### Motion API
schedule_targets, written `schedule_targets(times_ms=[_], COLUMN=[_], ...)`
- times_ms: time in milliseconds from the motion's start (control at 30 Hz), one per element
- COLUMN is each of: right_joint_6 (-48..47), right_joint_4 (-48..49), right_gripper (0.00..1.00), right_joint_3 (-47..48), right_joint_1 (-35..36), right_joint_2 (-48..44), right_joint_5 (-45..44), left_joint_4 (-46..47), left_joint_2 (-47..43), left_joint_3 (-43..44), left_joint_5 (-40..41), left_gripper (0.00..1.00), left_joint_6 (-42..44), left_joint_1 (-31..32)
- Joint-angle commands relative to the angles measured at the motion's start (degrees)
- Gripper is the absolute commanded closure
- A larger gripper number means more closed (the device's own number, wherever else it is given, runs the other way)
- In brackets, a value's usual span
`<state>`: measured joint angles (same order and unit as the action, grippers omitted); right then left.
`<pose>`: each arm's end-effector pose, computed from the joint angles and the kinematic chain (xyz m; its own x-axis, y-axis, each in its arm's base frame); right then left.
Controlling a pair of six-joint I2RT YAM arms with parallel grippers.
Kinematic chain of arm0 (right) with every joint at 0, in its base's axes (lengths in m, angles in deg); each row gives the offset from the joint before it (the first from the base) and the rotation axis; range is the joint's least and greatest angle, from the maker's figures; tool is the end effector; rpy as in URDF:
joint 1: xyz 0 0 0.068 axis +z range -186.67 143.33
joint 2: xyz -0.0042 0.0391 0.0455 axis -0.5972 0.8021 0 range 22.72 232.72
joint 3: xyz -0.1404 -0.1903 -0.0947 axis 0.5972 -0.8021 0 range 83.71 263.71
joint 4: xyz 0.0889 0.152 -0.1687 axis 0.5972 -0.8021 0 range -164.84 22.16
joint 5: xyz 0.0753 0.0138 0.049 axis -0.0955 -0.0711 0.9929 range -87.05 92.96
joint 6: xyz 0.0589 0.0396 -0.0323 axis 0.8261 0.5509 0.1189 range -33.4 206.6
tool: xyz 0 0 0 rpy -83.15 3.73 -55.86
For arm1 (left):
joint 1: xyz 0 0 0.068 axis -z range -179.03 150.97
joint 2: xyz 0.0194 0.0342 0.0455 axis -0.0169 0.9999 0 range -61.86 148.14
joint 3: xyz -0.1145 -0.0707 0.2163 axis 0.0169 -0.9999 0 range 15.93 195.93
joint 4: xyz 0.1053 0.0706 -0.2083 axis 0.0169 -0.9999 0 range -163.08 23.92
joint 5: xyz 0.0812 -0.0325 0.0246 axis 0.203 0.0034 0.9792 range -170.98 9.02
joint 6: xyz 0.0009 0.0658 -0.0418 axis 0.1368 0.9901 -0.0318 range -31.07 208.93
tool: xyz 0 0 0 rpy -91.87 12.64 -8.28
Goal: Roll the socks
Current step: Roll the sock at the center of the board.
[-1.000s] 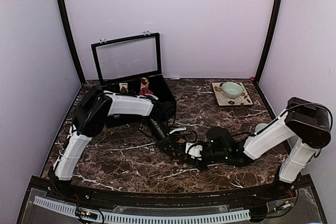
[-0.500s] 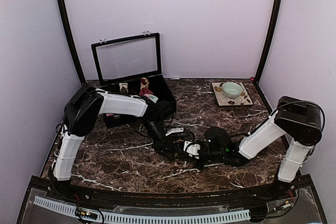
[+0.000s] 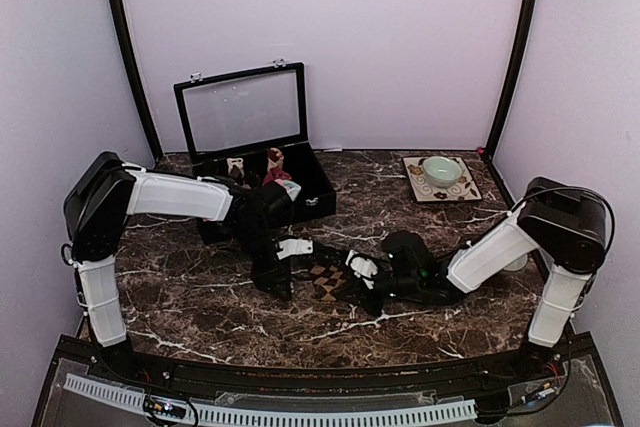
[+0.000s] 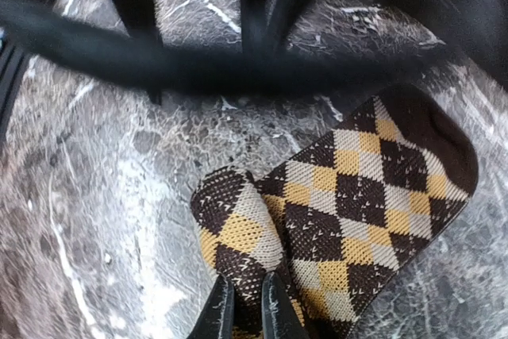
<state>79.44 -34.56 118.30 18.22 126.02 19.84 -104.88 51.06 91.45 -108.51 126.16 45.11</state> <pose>0.1720 0.2783 0.0834 -0.2165 -0.5152 -0.8293 -0.9533 0.2949 0.0656 0.2393 -0.2750 0.1206 -0.1333 0.8771 -0.4614 0.9764 0.0363 -0.2131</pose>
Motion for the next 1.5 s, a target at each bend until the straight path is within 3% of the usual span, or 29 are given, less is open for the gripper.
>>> schedule_targets(times_ms=[0, 233, 400, 567, 800, 967, 1200, 1467], right_joint_6=[10.45, 16.87, 21.44, 24.65, 30.66, 31.36, 33.48, 33.45], right_joint_4=[-18.74, -23.91, -31.22, -37.33, -35.76, -36.44, -33.18, -31.95], right_gripper=[1.0, 1.0, 1.0, 1.0, 1.0, 1.0, 1.0, 0.99], right_joint_3=[-1.36, 1.11, 6.92, 12.36, 12.97, 13.91, 12.67, 12.02], right_joint_1=[0.13, -1.22, -3.57, -4.03, -4.87, -4.97, -4.95, -5.05], right_joint_2=[4.84, 6.24, 10.54, 15.78, 17.97, 19.02, 18.84, 19.0], right_joint_5=[3.83, 8.82, 15.21, 18.55, 22.02, 22.31, 22.3, 23.13], left_joint_4=[5.58, 16.98, 19.95, 23.63, 30.5, 32.72, 31.7, 33.4], left_joint_2=[-8.51, -18.21, -19.58, -17.14, -13.59, -10.6, -6.69, -4.15], left_joint_3=[-5.49, -16.93, -19.59, -19.73, -19.34, -19.09, -17.66, -18.95], left_joint_5=[2.63, -2.66, -4.77, 2.66, 11.94, 16.5, 21.06, 27.03], left_gripper=[0.44, 0.44, 0.45, 0.49, 0.51, 0.53, 0.66, 0.65], left_joint_6=[0.91, 1.83, 4.41, 8.21, 10.31, 10.4, 10.11, 9.87], left_joint_1=[0.03, 0.07, 2.08, 8.0, 12.58, 13.68, 13.7, 13.69])
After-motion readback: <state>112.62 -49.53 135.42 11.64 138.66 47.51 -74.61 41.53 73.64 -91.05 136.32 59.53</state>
